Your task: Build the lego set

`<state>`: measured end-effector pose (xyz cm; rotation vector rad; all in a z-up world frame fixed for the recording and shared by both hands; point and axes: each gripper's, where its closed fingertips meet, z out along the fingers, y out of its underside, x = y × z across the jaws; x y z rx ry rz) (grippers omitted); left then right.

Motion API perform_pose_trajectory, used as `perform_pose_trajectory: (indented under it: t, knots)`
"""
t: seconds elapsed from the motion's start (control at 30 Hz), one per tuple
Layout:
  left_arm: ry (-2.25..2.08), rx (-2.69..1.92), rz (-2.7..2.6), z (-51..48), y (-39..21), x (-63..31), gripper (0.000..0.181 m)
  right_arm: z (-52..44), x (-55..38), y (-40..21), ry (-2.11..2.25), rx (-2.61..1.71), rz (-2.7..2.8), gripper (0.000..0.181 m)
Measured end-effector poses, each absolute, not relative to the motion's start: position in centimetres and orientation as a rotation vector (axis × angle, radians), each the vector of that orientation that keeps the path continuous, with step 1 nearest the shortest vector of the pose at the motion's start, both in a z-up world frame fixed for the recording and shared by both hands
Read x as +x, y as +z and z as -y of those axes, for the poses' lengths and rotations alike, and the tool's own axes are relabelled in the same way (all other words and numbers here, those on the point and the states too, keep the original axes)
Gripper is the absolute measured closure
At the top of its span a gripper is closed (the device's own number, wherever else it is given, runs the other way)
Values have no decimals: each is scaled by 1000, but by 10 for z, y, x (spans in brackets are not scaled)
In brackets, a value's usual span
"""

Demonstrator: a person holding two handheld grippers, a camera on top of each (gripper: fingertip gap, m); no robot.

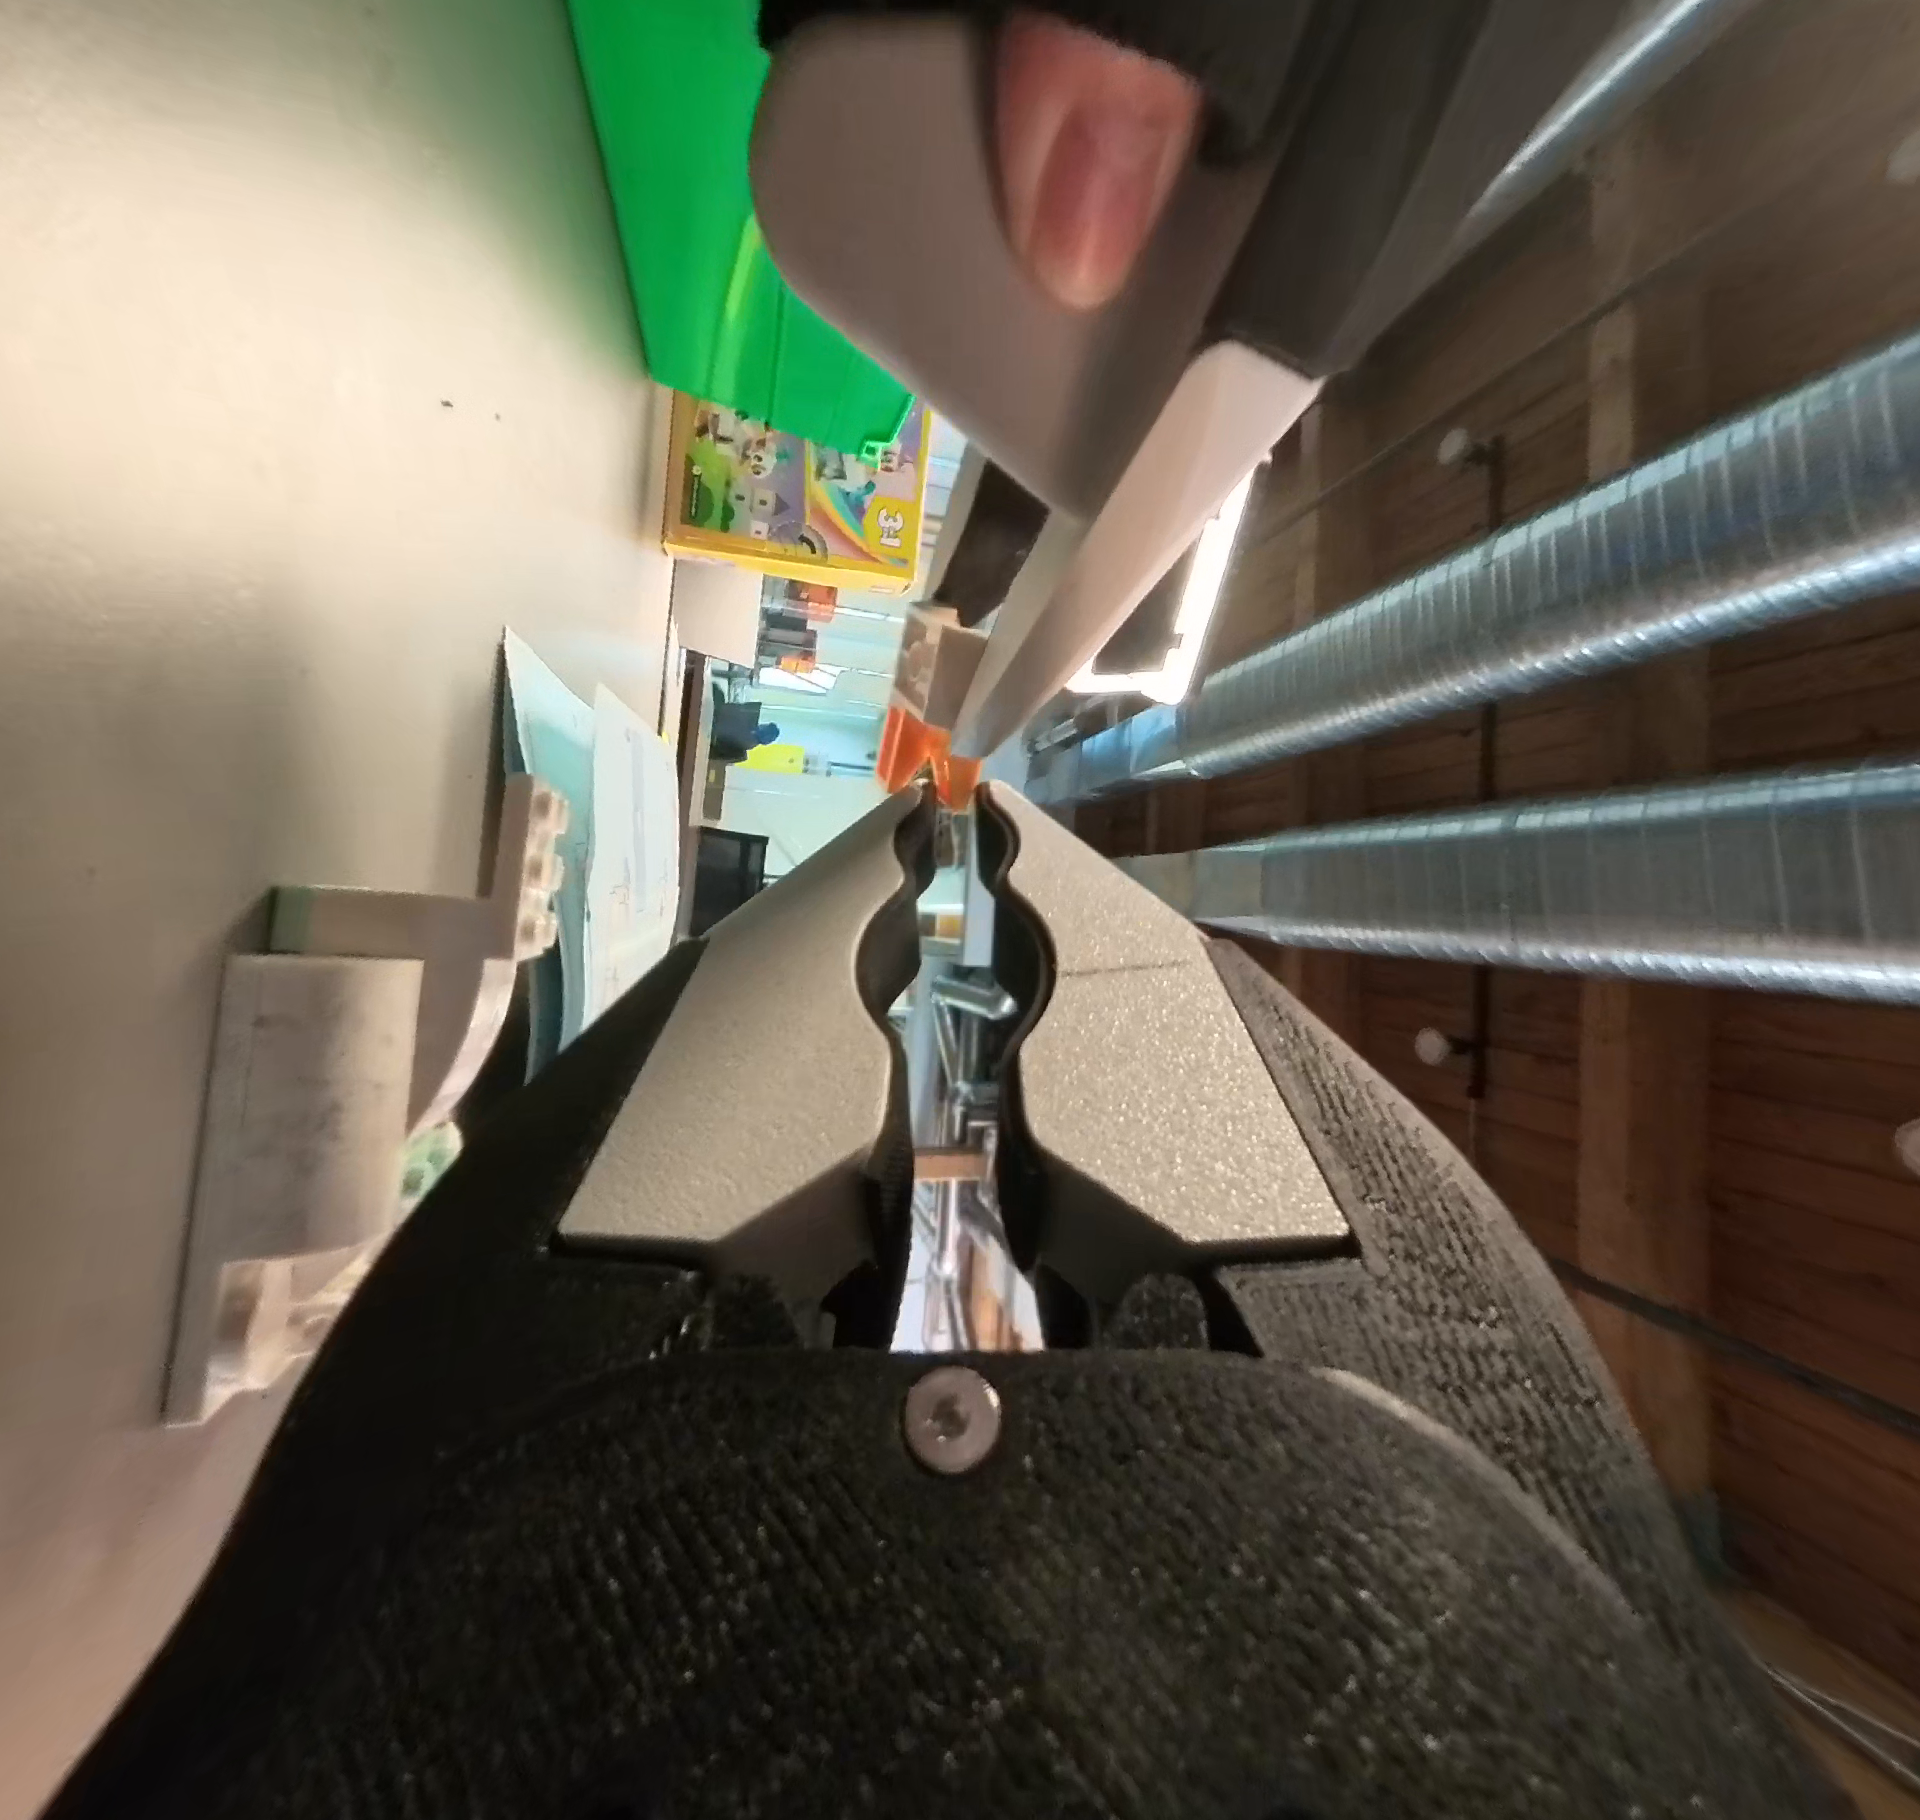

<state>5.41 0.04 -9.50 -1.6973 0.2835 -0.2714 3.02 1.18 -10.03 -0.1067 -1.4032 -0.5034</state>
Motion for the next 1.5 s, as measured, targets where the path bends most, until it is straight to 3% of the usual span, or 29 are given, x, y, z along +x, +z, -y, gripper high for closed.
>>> perform_pose_trajectory:
  t: [0.43,0.7,0.83,0.93,1.3,1.5]
  knots:
    - [-237,-1602,-340,5,-80,61,150,-4,54,-68,-502,-54,1304,169]
    - [-228,-1604,-338,5,-81,59,154,-1,57,-70,-419,-63,1347,156]
    - [-237,-1598,-348,6,-80,62,155,2,53,-84,-363,-91,1436,140]
    - [-234,-1617,-354,5,-84,62,156,3,53,-82,-318,-112,1432,152]
    - [-300,-1625,-349,5,-86,66,155,2,57,-82,-278,-119,1432,158]
    - [-514,-1624,-262,5,-83,68,134,5,59,-77,-364,-31,1375,159]
